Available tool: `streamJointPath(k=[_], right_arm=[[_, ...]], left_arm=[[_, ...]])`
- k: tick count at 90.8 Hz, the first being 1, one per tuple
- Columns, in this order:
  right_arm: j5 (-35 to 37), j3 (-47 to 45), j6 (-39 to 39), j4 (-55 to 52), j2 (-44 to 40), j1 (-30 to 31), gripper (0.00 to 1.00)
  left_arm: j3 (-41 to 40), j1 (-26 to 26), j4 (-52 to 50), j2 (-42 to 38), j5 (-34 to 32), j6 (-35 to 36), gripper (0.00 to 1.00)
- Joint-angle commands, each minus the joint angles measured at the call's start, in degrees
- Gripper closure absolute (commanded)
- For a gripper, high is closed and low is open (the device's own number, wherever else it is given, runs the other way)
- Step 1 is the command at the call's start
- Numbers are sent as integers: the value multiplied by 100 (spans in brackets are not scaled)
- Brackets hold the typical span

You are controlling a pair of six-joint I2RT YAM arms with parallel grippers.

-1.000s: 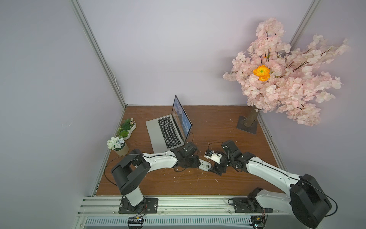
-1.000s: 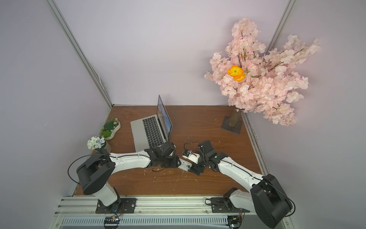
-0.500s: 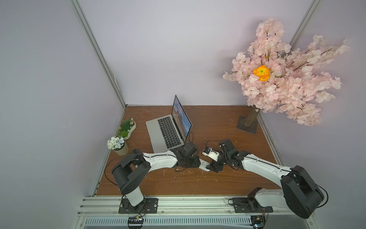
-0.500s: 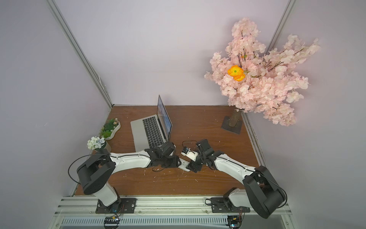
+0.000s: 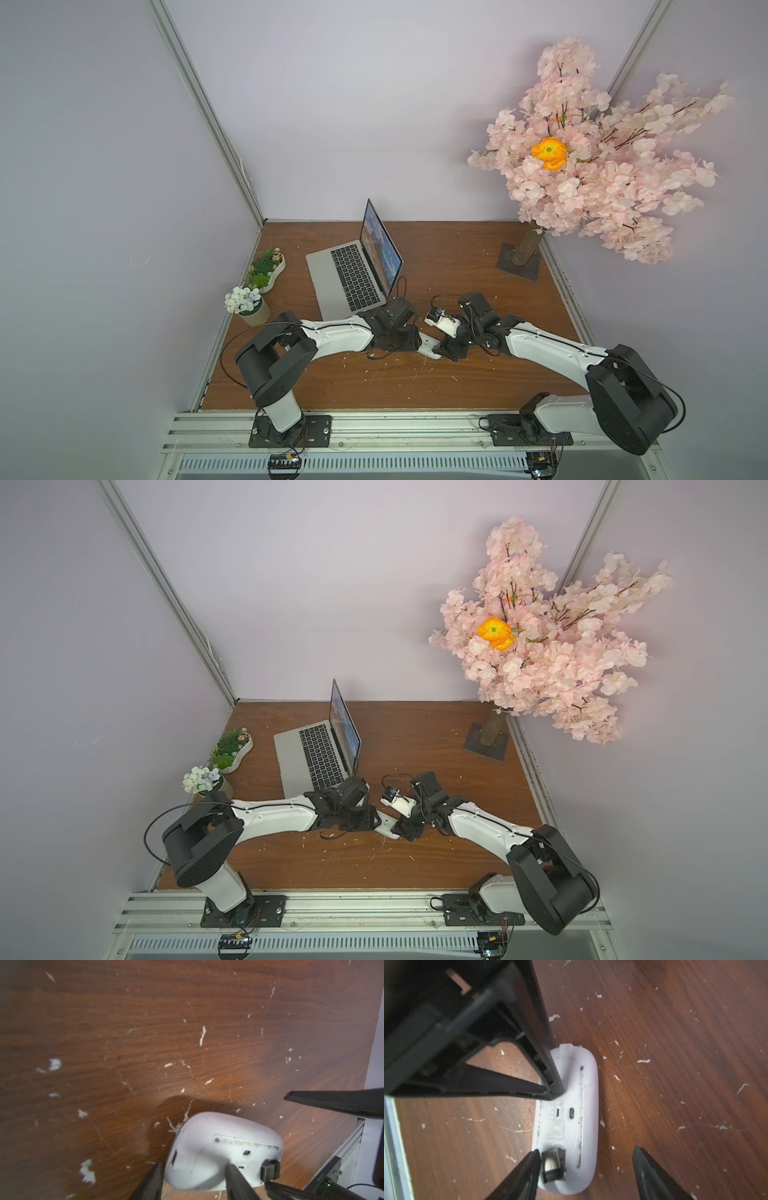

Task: Remove the wireless mouse receiver from the laptop
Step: Insert the USB plug into the mouse.

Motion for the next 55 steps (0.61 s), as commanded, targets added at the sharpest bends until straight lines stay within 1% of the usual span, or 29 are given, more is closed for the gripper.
streamJointPath(k=[1,21,39,55], right_arm=[[109,173,141,84,71,12,27],[152,258,346,154,244,10,29],[105,247,320,144,203,6,29],[-76,255,409,161,76,-4,25]], left_arm=[[-372,-46,-927,485,-391,74,48],[-359,-39,-925,485,-394,84,48],[-390,-39,-940,469,-397,101,48],[-385,-30,-940,459,-402,104,48]])
